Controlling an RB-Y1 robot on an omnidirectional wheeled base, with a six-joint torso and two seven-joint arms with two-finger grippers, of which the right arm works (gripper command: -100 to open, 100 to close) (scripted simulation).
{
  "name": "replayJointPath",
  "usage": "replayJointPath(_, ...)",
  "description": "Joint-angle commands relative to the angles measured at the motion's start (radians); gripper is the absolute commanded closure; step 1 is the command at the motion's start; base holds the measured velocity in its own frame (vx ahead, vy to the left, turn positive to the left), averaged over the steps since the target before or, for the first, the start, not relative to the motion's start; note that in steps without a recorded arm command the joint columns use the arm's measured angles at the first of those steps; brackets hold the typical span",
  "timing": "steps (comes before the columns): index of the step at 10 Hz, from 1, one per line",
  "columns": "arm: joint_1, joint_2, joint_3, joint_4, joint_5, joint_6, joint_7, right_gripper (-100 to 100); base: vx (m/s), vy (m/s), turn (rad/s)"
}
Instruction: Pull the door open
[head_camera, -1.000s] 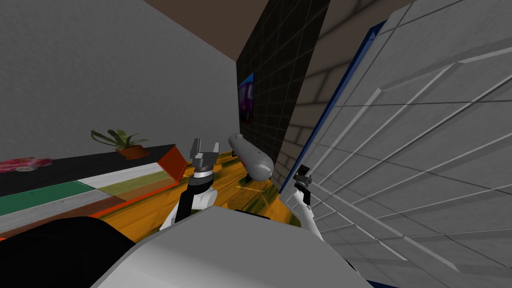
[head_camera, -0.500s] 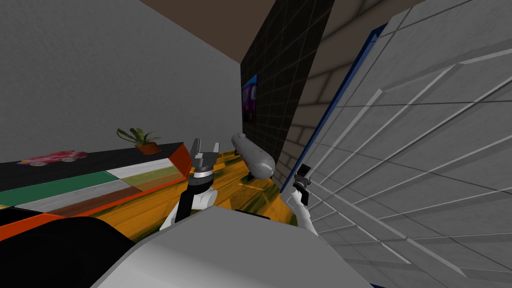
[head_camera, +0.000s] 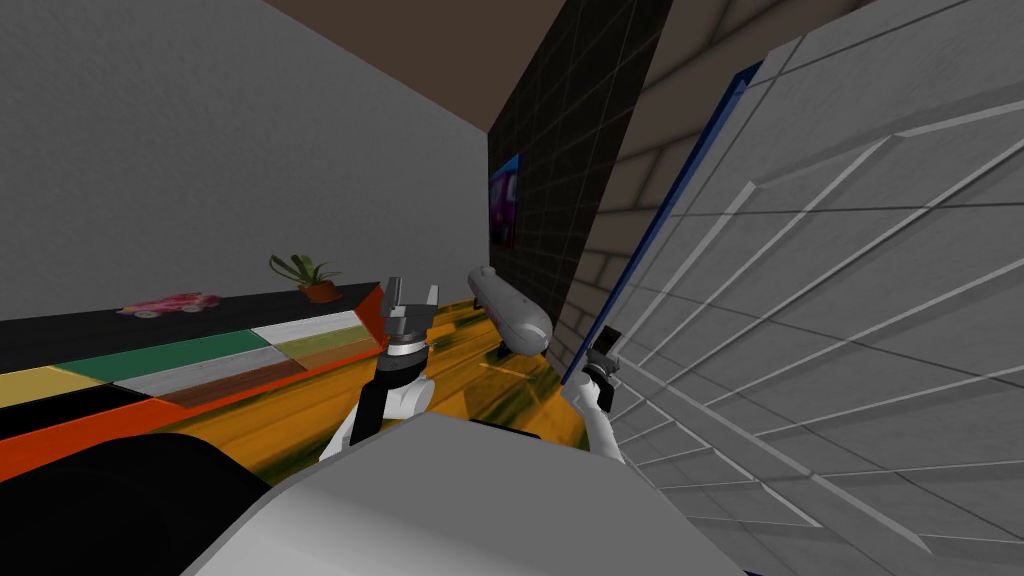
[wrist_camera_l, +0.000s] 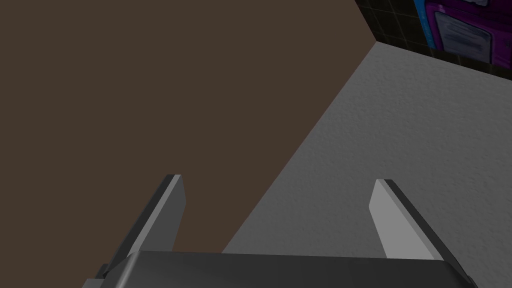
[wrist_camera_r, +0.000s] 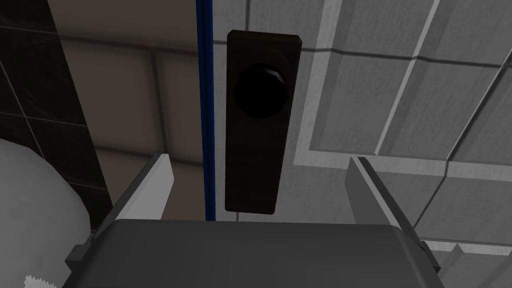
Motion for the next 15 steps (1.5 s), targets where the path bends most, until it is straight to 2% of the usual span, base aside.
replayJointPath(1,0.002,0.014,0.000,-0.011,-0.025,-0.004,-0.033,-100,-0.068,0.002,0.062)
replayJointPath(2,0.001,0.008,0.000,-0.005,-0.015,-0.003,-0.019,-100,-0.031,0.002,0.012)
replayJointPath(3,0.016,-0.026,0.003,-0.004,-0.020,0.007,-0.053,-100,0.066,0.004,0.005)
replayJointPath(4,0.022,-0.037,0.005,-0.004,-0.021,0.010,-0.063,-100,0.108,0.004,0.001)
replayJointPath(7,0.061,-0.114,0.014,0.000,-0.028,0.036,-0.139,-100,0.170,0.001,0.005)
replayJointPath(10,0.083,-0.155,0.019,0.002,-0.032,0.050,-0.181,-100,0.128,-0.009,0.003)
replayJointPath(14,0.133,-0.247,0.031,0.007,-0.041,0.082,-0.277,-100,0.148,-0.006,0.004)
replayJointPath(15,0.130,-0.233,0.029,0.002,-0.040,0.075,-0.264,-100,0.059,-0.008,-0.001)
